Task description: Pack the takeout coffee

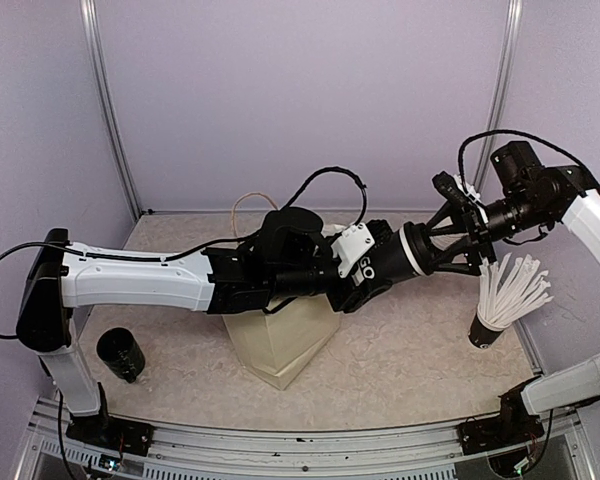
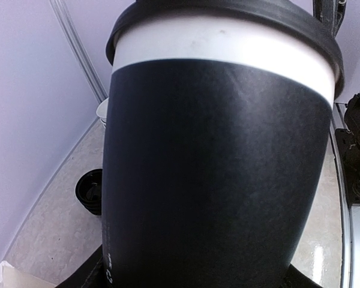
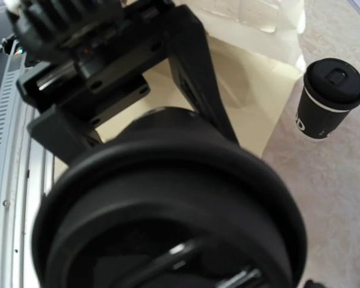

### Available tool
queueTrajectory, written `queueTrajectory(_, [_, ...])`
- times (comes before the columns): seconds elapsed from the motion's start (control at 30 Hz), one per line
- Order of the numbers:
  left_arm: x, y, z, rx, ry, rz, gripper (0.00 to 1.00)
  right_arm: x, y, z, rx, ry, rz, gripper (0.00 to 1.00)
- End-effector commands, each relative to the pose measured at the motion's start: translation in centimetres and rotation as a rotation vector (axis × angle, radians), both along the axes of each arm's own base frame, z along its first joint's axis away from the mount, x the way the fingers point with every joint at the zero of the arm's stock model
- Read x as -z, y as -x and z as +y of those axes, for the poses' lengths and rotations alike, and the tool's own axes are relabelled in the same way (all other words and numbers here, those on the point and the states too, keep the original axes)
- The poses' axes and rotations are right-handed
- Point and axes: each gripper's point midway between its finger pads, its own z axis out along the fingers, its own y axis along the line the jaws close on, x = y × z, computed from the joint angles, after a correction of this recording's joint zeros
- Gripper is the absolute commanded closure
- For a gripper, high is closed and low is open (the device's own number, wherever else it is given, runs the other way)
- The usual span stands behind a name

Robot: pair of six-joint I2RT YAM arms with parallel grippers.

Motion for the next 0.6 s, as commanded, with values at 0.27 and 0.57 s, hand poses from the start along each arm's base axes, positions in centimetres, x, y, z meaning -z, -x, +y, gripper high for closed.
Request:
queueTrajectory(0.27, [-3.1,0.9,-0.8,0.040,0.068,-0.019,0.32,0.4,0.8,1.2,-0.043,-0.029,0.050,0.21])
queueTrajectory(0.57, [-3.9,-0.4,0.0,-0.061,0.063,-0.042,0.17,1.0,-0.7,0.6,0.029,0.042,0.052,0.34])
